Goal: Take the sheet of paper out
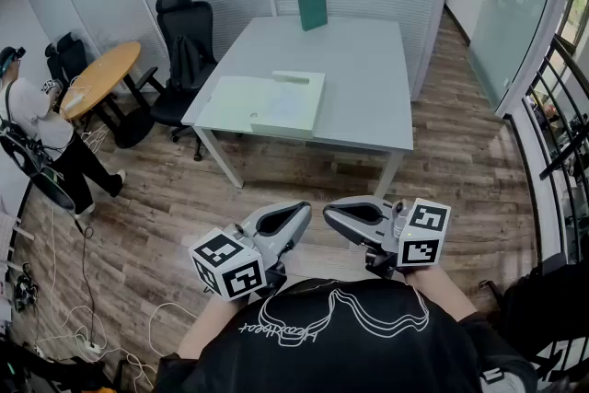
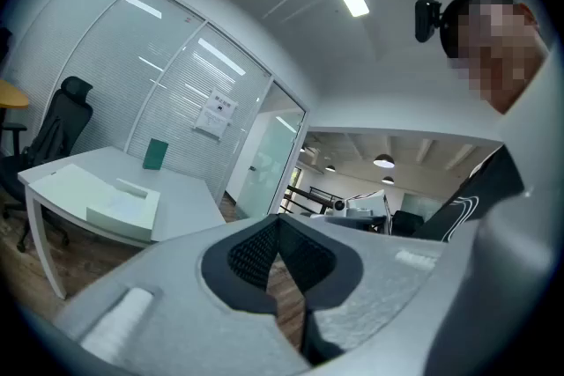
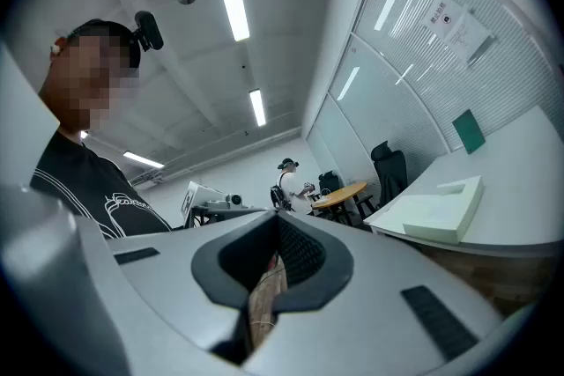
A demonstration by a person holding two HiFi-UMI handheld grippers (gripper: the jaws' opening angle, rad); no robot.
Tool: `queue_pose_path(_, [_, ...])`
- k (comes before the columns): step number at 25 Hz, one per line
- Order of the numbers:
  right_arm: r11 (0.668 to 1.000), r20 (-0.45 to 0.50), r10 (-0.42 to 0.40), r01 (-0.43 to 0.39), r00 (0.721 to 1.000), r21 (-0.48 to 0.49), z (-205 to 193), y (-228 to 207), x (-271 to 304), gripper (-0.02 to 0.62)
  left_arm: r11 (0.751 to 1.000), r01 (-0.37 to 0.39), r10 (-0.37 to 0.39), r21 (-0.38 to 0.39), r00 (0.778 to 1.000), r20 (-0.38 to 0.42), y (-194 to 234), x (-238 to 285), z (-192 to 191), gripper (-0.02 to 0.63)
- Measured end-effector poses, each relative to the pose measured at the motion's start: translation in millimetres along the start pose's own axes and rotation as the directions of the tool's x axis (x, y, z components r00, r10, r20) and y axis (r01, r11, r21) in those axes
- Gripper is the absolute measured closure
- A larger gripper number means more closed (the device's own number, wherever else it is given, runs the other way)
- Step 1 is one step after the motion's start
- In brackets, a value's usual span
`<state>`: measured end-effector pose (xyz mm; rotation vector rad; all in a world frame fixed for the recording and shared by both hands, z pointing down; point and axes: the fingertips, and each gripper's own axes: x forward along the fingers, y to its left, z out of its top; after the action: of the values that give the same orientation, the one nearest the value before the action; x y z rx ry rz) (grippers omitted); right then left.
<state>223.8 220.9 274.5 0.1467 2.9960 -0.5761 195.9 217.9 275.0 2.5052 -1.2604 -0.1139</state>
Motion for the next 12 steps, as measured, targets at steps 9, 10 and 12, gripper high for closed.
queue_pose_path(9, [1.000,0.011,0.025,-0.025,1.000,-0.003,-4,2,-15,0.586,0.999,-0.025,0.025,0.023,1.000,-0.011,-12,10,-13,0.594])
queue_pose_path(10, [1.000,0.014,0.026,-0.026,1.000,-0.003,-4,0,-16,0.586,0.999,-0.029,0.029,0.024,1.000,-0.012,-11,11,-13,0.594])
queue_pose_path(12, [1.000,0.027,0.030,-0.030,0.999,0.008,-2,-4,-18,0.586,0.999,-0.035,0.036,0.027,0.999,-0.013,-9,13,-12,0.594])
